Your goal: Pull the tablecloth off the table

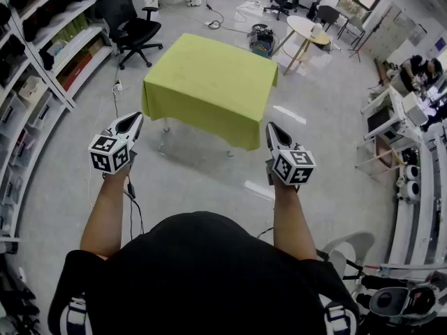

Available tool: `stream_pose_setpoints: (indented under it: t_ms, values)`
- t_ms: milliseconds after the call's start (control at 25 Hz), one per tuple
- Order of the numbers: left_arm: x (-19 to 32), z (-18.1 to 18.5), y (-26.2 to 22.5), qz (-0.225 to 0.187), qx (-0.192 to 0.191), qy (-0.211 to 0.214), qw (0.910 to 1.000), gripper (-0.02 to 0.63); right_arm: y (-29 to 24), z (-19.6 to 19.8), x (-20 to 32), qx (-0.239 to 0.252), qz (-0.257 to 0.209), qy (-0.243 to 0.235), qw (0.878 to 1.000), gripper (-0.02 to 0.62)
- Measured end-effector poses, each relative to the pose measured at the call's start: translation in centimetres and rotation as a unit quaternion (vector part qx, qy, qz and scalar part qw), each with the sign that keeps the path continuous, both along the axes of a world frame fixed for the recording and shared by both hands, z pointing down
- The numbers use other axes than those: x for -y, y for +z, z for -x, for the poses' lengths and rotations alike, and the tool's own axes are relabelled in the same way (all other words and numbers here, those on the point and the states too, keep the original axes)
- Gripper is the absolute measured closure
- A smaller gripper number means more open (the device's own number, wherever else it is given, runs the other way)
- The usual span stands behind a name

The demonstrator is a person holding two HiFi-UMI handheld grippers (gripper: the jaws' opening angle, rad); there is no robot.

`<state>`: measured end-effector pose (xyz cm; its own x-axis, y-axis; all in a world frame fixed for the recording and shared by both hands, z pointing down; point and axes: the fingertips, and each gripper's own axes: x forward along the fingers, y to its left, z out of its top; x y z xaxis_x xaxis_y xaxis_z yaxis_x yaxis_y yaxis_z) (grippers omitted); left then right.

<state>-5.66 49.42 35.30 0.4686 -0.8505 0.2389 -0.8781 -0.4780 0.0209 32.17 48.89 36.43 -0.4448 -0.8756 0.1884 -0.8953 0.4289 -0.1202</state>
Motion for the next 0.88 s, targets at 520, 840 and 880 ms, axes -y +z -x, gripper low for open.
stream_pose_setpoints:
  t_ms: [520, 840, 880]
  values:
    - [1.7, -5.7, 0.9, 0.000, -0.011, -0.009, 0.9999, 0.584, 1.1, -5.0, 2.3, 0.007, -0.005, -0.008, 1.000, 0.575]
    - [3.1, -4.5, 2.1, 0.015, -0.009, -0.020, 0.9996, 0.584, 2.6, -5.0, 4.6, 0.029, 0.011, -0.008, 0.999, 0.575]
    - [3.6, -3.8, 2.3, 0.016, -0.011, -0.021, 0.9996, 0.584, 2.8, -4.4, 5.1, 0.029, 0.012, -0.008, 0.999, 0.575]
